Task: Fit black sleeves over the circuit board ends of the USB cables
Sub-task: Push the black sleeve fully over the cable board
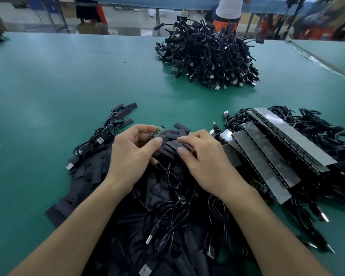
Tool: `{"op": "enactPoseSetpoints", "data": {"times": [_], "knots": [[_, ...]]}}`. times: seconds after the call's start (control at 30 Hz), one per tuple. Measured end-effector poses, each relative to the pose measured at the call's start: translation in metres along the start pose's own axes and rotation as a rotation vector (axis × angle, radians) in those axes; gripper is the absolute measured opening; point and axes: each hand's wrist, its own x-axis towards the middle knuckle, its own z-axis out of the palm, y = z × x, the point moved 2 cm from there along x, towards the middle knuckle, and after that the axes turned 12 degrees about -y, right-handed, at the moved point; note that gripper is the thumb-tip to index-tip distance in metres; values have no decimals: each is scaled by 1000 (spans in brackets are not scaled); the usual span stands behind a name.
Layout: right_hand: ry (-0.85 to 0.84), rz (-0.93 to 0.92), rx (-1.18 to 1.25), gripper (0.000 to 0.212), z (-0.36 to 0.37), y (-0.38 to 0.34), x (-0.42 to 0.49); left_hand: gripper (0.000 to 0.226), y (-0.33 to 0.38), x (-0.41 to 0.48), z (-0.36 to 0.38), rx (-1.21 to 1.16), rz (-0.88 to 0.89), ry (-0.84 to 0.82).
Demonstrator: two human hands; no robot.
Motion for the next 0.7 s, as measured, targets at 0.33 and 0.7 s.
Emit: {"op": "enactPoseSetpoints", "data": {"times": [0.33, 0.7], "knots": [[0, 85, -43, 24, 5, -2, -1, 12, 7, -1, 0, -93, 35, -11], [209, -34, 97, 16, 3, 0, -2, 14, 3, -1, 1, -32, 2, -38]]}}
